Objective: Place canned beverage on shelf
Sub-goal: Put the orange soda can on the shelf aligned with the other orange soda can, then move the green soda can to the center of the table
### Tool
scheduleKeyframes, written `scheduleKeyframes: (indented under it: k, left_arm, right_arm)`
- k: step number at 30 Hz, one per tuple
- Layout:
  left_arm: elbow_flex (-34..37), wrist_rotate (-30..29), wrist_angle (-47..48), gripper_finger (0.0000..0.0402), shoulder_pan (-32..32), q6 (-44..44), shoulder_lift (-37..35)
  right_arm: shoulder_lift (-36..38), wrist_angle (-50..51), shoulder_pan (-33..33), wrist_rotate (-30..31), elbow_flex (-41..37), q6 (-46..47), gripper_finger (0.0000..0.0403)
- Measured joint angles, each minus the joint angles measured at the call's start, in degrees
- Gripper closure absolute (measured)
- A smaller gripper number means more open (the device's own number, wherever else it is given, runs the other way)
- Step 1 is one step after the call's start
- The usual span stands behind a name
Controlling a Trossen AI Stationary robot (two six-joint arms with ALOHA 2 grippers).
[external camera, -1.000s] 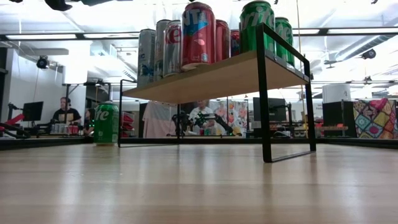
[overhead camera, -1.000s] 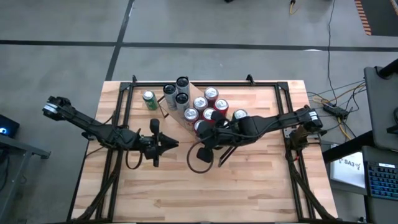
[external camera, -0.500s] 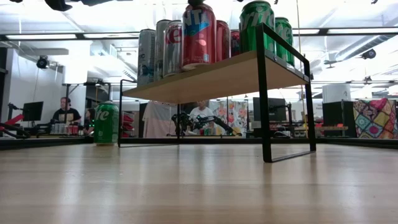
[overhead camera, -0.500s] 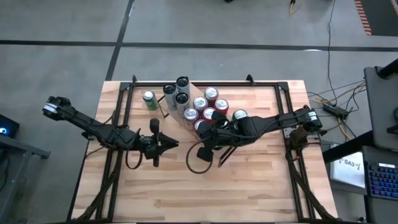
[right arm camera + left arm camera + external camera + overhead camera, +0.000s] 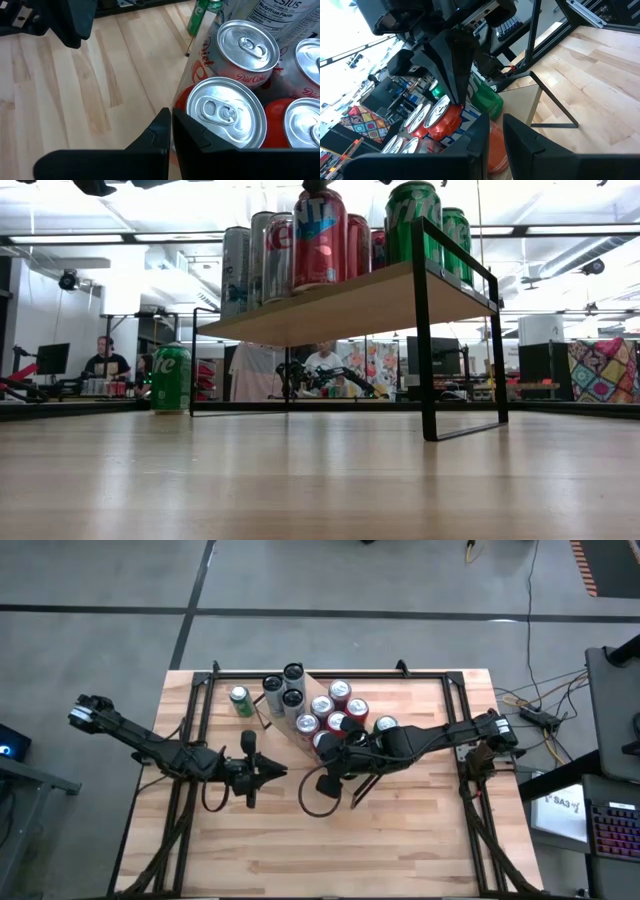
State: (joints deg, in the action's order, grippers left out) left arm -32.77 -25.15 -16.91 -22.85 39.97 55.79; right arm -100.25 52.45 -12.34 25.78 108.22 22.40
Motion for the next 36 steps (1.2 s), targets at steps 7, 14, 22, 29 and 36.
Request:
scheduleKeyframes:
  k: [7,14,22,29,36]
  left_arm:
    - [0.0,0.0,0.0,0.0364,0.0,0.0,-0.1]
    - [-0.4,-2.4,-0.3,0.0364,-0.1,-1.5,-1.5]
    - [-7.6,-13.7,3.8,0.0364,-0.1,-11.2,-1.7]
    - [-17.1,-32.6,22.0,0.0364,0.1,-27.9,-0.8]
    - [-31.6,-34.9,50.0,0.0364,5.2,-38.8,-0.6]
  right_arm:
    - [0.2,-1.5,-1.3,-0.2,1.2,-3.8,0.0394]
    - [2.2,0.6,-3.1,-5.6,5.3,-13.1,0.0394]
    - [8.3,8.3,-3.0,-6.2,4.7,-18.4,0.0394]
    - [13.7,11.0,-3.0,-6.2,3.6,-21.8,0.0394]
    - [18.2,11.1,-2.9,-6.2,-0.8,-24.2,0.0394]
